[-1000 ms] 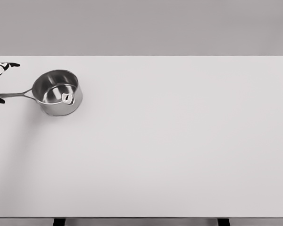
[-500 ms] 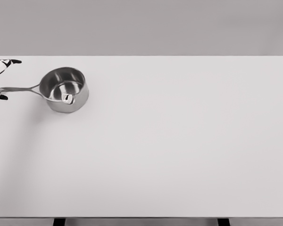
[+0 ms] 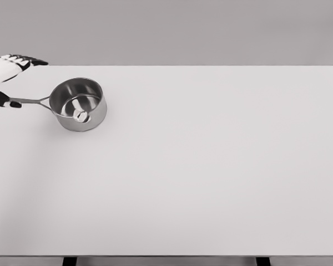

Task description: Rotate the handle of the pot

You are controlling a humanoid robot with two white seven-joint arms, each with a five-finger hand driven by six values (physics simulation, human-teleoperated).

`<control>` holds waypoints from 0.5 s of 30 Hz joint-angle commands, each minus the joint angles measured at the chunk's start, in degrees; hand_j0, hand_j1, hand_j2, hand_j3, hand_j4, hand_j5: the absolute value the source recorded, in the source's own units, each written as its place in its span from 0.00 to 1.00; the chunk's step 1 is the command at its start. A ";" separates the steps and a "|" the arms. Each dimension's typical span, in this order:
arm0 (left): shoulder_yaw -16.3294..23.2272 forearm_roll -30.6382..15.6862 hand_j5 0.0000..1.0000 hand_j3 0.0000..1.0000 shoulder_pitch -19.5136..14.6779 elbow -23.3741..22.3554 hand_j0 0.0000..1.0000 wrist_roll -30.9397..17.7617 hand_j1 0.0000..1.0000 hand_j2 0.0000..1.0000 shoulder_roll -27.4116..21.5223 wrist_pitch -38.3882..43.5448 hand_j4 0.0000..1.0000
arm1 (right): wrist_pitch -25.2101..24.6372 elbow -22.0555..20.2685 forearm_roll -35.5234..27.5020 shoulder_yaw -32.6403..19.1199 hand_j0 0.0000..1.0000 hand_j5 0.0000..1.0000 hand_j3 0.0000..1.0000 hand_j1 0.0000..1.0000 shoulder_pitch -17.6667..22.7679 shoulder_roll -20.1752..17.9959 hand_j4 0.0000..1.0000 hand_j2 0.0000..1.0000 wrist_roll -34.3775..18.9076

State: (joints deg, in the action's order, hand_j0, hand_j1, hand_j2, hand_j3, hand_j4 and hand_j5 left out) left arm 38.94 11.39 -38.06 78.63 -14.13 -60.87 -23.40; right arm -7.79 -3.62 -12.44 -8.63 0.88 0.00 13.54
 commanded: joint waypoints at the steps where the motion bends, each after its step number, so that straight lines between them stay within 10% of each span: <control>1: -0.18 -0.49 1.00 1.00 -0.17 0.74 1.00 0.06 1.00 1.00 -1.89 -11.60 1.00 | 0.05 0.01 0.05 0.02 1.00 1.00 1.00 1.00 0.00 0.00 1.00 1.00 0.00; 4: -0.09 -3.65 1.00 1.00 -2.54 1.26 1.00 0.15 1.00 1.00 -1.89 -11.60 1.00 | -0.03 0.01 0.05 0.02 1.00 1.00 1.00 1.00 0.00 0.00 1.00 1.00 0.00; 10: 0.52 -3.66 1.00 1.00 -8.52 20.33 1.00 0.06 1.00 1.00 3.21 -11.60 1.00 | -0.03 0.01 0.05 0.02 1.00 1.00 1.00 1.00 0.00 0.00 1.00 1.00 0.00; 15: 10.80 -2.96 1.00 1.00 -12.83 22.01 1.00 -0.20 1.00 1.00 12.43 -11.60 1.00 | -0.03 0.01 0.05 0.02 1.00 1.00 1.00 1.00 0.00 0.00 1.00 1.00 0.00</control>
State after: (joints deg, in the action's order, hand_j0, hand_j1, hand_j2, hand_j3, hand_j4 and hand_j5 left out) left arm 45.82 8.43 -50.89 99.33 -14.27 -51.81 -34.98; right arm -7.81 -3.62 -12.44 -8.63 0.88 0.00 13.53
